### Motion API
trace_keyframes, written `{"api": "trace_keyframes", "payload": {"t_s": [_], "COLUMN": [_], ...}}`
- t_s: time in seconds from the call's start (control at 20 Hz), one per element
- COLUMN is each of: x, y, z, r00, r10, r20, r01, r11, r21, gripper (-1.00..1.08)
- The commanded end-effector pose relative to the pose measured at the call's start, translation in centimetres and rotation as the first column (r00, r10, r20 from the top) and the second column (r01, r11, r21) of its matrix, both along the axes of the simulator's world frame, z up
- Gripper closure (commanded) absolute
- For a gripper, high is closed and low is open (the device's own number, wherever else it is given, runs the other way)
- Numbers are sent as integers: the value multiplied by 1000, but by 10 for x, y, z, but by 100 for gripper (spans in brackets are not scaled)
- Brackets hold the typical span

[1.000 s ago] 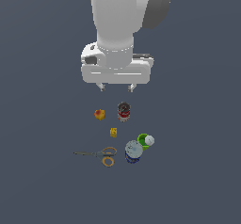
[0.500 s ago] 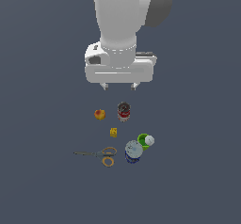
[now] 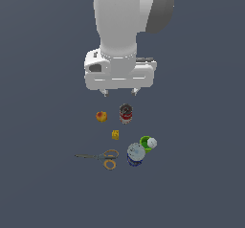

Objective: Pick up a designated object from a clutter of objects.

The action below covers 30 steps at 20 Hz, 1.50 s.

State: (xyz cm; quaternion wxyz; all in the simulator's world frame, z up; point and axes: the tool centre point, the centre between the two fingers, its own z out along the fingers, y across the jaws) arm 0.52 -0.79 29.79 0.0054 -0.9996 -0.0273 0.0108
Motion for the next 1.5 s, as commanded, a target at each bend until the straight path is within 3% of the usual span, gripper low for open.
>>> {"api": "trace_keyframes", "payload": {"t_s": [0.0, 0.35, 0.7, 1.05, 1.45], "x": [5, 25, 47, 66, 86], "y": [-3, -15, -30, -45, -63], "z": [-5, -27, -57, -88, -127], "r00": [999, 985, 941, 870, 758], "r10": [34, 172, 337, 493, 652], "r20": [0, 0, -3, -7, -7], "r01": [-34, -172, -337, -493, -652], "r11": [999, 985, 941, 870, 758], "r21": [-3, -14, -22, -23, -20], "gripper": [-92, -92, -92, -92, -92]}}
